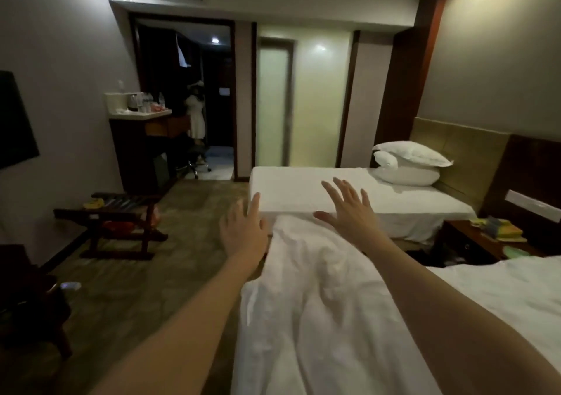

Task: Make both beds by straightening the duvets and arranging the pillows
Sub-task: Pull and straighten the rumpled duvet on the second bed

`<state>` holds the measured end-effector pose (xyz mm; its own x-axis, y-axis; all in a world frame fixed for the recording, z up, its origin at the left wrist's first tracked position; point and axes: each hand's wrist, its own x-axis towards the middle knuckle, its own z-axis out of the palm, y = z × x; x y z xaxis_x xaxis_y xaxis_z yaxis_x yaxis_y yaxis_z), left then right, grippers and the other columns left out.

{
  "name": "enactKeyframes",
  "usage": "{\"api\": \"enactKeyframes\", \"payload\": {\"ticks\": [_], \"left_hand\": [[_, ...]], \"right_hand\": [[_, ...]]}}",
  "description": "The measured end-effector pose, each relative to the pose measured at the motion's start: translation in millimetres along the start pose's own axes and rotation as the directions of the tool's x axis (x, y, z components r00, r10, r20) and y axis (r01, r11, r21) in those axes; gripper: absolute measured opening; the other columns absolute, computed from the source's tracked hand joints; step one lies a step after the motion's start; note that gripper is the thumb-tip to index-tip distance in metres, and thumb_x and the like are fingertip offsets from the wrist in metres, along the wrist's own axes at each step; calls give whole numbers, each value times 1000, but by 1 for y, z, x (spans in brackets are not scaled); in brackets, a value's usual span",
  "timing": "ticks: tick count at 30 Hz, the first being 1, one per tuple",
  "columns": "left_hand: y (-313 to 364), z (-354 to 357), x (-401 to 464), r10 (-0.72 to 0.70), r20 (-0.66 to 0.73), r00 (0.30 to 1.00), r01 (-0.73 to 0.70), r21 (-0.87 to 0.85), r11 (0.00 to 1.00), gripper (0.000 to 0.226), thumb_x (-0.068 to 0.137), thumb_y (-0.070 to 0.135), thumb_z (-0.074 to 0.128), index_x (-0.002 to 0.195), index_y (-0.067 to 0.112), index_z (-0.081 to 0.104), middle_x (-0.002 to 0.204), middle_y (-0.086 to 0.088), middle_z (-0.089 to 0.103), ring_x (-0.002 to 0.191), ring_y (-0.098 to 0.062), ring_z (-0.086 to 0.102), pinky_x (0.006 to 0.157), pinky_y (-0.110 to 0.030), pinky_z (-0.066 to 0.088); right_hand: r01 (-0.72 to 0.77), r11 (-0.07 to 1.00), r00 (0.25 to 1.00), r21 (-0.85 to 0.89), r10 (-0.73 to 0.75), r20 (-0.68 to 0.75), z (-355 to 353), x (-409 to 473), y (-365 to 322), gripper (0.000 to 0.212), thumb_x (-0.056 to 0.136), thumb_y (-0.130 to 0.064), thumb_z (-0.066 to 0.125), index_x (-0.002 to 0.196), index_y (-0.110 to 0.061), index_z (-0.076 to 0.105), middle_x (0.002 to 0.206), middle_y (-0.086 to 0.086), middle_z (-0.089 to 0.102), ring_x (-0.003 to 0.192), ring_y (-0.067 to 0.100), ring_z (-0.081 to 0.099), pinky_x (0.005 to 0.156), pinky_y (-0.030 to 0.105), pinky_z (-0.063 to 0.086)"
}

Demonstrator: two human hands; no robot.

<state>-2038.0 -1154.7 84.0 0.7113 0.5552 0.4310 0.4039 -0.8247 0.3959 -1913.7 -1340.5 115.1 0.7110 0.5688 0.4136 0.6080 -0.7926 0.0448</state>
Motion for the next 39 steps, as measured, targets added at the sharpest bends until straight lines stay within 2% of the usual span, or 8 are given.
{"api": "enactKeyframes", "payload": {"ticks": [3,8,16,22,30,39], "left_hand": [[-10,18,-6,59,89,994,-58,-13,998,56,101,41,35,151,34,12,159,-4,11,146,-25,9,118,-48,14],[-28,29,-2,135,143,981,-125,-78,989,55,100,43,37,150,34,16,159,-2,12,146,-25,9,117,-47,11],[-106,-2,4,296,223,929,-268,-148,952,52,101,40,37,149,27,22,157,-4,21,145,-25,15,115,-48,13],[-153,-16,23,367,283,886,-346,-123,930,54,100,43,36,149,25,23,157,-6,22,145,-26,16,117,-47,14],[-166,10,76,448,310,839,-402,-202,893,55,100,44,37,150,30,19,159,-1,15,146,-24,11,116,-49,8],[-146,86,209,569,369,735,-543,-182,820,54,100,43,37,150,29,21,159,0,15,146,-21,10,116,-45,8]], "right_hand": [[-38,999,996,-18,39,83,23,-8,-8,74,92,-65,26,152,-30,0,161,-2,-6,147,17,-6,117,50,0],[-121,992,974,-31,125,191,39,-27,-52,73,94,-64,23,152,-29,-3,160,-3,-10,147,18,-9,116,50,-2],[-311,950,942,-23,311,127,30,-50,-142,71,95,-61,29,153,-27,4,161,-4,-3,147,17,-6,116,49,-2],[-347,938,930,-24,347,123,29,-40,-197,71,96,-59,31,153,-27,6,161,-3,-2,147,17,-4,116,48,-3],[-405,914,904,-33,406,136,66,-10,-199,70,95,-61,32,153,-29,8,161,-4,0,147,15,-6,117,48,-5],[-469,882,872,-43,471,137,139,107,-142,70,94,-62,30,153,-30,10,161,-5,1,147,15,-3,118,48,-3]]}}
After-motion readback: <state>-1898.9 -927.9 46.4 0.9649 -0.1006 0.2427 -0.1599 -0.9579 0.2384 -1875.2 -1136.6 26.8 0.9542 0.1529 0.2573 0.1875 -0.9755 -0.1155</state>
